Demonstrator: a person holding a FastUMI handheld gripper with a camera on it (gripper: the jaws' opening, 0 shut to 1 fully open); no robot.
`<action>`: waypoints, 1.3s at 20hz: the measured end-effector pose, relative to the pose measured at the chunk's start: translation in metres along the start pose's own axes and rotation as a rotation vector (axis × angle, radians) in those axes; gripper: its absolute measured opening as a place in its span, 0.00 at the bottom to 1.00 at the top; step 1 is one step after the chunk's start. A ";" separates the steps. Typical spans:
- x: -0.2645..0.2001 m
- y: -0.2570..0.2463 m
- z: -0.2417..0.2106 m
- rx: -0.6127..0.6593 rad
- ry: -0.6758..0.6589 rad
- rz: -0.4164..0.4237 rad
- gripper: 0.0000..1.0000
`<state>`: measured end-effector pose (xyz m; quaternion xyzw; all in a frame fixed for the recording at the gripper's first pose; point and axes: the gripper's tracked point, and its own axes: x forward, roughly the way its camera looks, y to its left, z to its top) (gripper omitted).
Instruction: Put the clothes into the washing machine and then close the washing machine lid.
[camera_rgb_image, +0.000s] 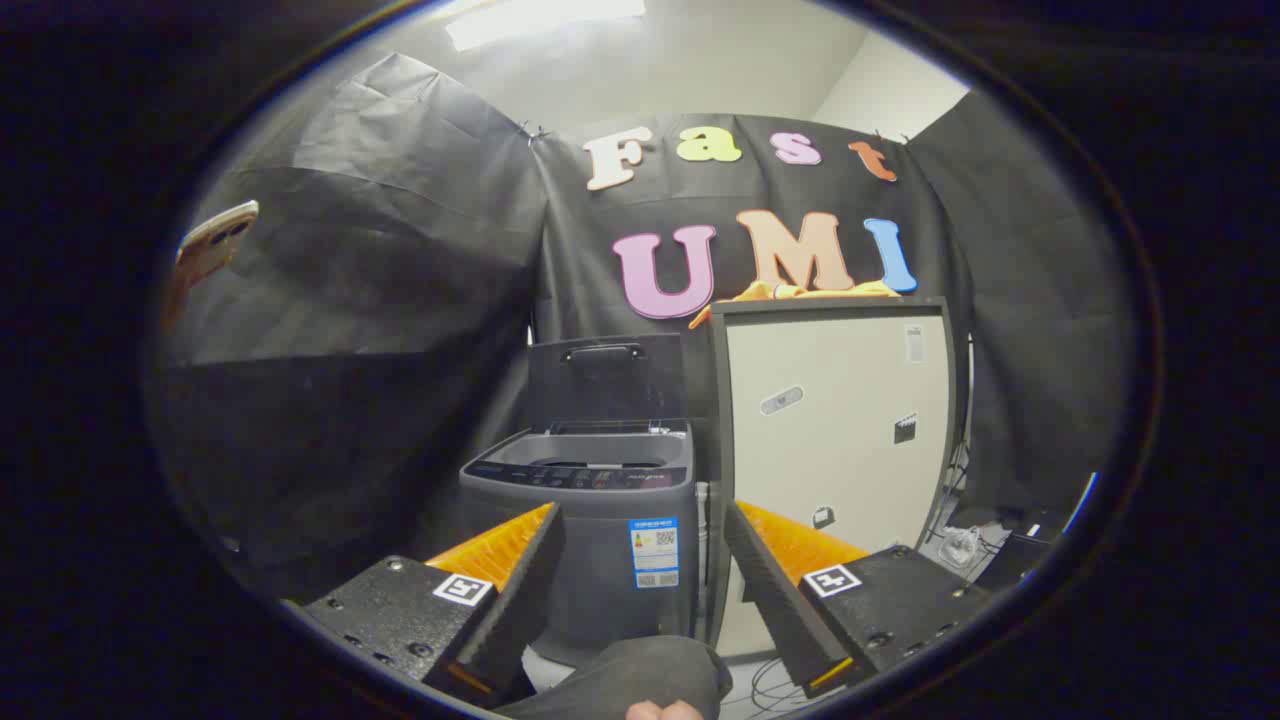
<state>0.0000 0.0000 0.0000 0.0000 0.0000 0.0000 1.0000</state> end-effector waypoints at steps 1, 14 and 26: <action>0.001 -0.001 -0.001 0.002 0.004 -0.002 0.97; 0.000 -0.002 -0.002 0.016 0.005 -0.004 0.97; 0.000 -0.002 0.002 0.018 0.006 -0.006 0.97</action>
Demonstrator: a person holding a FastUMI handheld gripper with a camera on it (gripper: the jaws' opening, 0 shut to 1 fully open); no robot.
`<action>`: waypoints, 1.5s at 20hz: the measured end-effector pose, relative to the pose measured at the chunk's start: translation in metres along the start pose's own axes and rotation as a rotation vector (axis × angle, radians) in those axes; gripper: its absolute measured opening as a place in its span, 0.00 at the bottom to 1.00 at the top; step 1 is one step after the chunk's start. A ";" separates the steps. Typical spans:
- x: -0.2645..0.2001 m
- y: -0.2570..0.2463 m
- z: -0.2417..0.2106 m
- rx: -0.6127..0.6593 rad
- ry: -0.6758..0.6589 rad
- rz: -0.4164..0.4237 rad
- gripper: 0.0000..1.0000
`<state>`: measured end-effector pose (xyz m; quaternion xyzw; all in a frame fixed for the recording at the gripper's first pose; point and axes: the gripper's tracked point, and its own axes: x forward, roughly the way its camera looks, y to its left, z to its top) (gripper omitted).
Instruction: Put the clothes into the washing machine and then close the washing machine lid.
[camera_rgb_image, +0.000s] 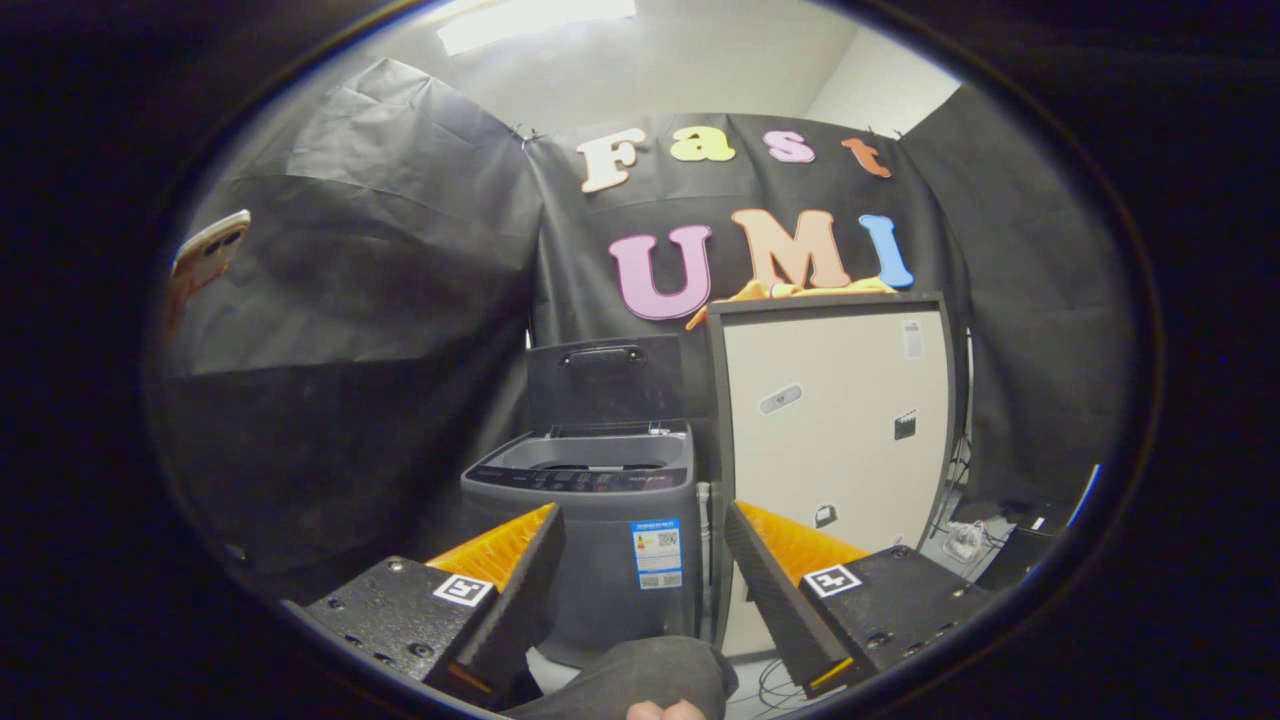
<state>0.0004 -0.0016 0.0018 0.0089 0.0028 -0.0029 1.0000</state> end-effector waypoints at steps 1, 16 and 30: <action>0.000 -0.001 0.001 -0.004 -0.001 -0.002 0.97; 0.029 -0.026 0.045 -0.017 -0.028 -0.024 0.97; 0.087 -0.075 0.113 -0.037 -0.025 -0.055 0.97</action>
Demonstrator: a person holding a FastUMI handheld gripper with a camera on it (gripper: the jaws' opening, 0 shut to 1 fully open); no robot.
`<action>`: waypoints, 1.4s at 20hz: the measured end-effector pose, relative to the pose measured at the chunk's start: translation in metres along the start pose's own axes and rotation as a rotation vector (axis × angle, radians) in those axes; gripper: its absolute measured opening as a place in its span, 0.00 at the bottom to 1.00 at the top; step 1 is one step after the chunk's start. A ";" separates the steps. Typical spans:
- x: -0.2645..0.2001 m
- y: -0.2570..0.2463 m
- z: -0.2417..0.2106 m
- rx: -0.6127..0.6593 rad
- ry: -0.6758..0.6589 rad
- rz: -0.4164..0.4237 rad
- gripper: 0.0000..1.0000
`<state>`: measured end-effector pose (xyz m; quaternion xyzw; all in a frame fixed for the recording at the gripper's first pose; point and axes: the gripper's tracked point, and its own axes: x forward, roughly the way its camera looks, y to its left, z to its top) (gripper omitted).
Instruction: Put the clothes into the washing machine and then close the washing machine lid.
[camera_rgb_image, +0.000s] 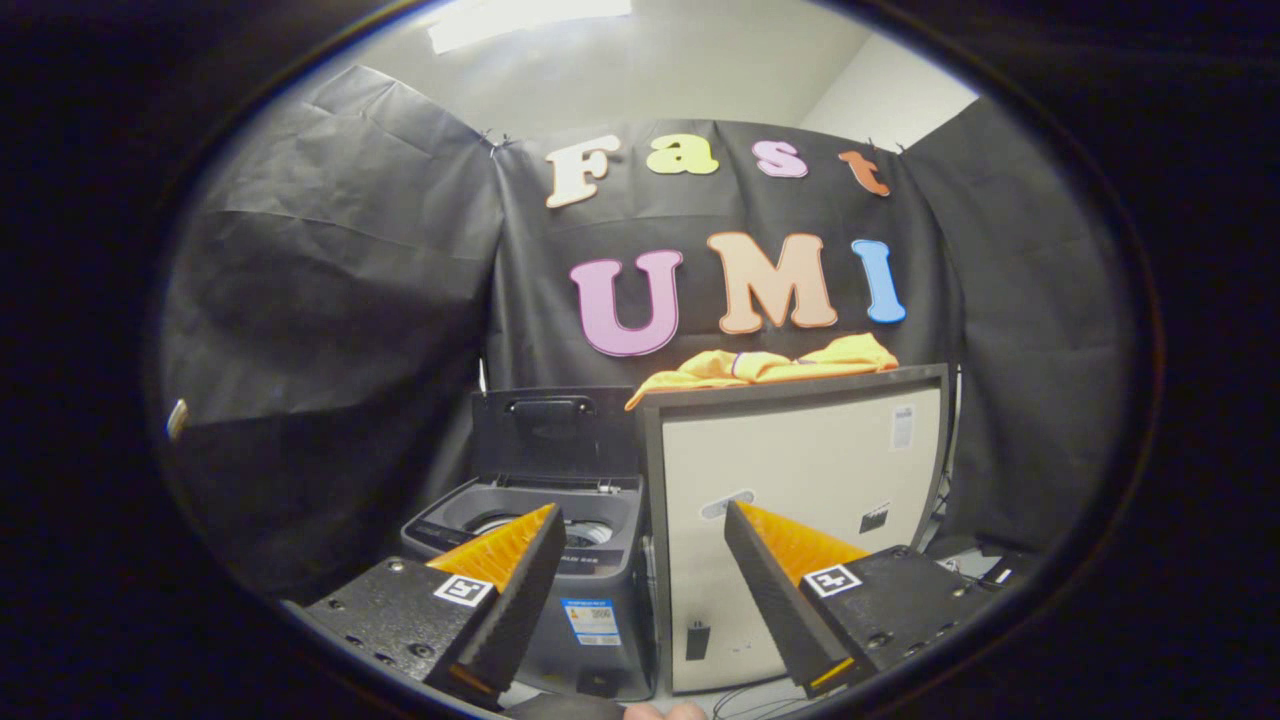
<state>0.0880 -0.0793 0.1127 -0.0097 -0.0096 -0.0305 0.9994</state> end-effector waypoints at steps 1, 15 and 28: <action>0.004 -0.003 0.005 -0.012 -0.001 -0.002 0.97; 0.097 -0.053 0.066 -0.103 0.051 -0.057 0.98; 0.210 -0.144 0.092 -0.127 0.203 -0.160 0.97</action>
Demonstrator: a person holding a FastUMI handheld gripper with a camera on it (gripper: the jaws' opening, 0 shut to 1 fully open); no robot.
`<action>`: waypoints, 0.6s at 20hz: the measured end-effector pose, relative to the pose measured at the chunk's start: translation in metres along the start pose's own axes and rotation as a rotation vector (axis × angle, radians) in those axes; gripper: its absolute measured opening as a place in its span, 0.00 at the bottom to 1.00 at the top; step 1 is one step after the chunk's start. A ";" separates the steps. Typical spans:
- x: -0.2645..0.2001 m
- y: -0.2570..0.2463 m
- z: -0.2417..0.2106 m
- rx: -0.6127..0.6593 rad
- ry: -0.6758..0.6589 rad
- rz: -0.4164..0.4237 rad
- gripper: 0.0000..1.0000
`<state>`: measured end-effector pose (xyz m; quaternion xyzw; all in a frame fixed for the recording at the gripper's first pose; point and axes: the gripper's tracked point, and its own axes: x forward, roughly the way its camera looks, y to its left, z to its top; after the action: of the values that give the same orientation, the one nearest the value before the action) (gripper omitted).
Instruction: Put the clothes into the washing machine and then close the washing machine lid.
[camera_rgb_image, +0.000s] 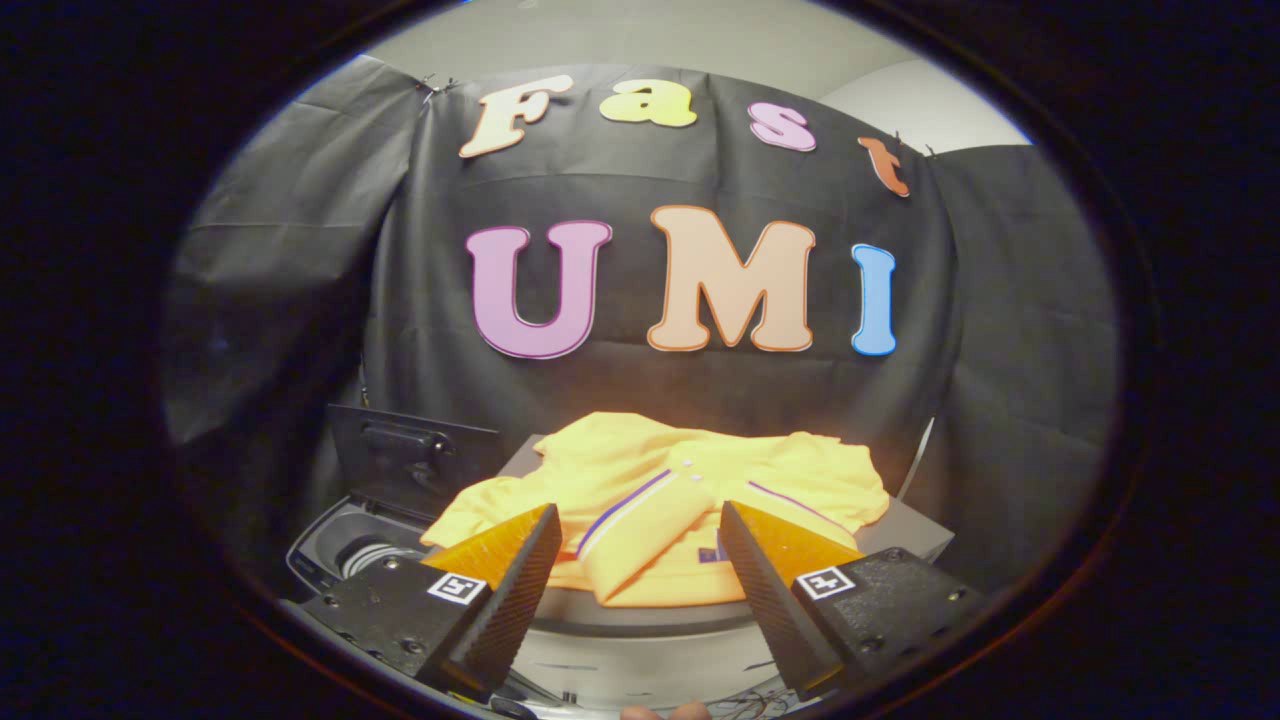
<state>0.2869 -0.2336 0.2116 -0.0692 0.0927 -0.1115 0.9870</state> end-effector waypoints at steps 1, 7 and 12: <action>0.007 -0.005 -0.001 -0.008 0.019 -0.008 0.97; 0.047 -0.031 -0.028 -0.016 0.185 -0.028 0.97; 0.056 -0.021 -0.040 0.018 0.265 0.066 0.87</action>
<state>0.3286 -0.2714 0.1661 -0.0419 0.2236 -0.0878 0.9698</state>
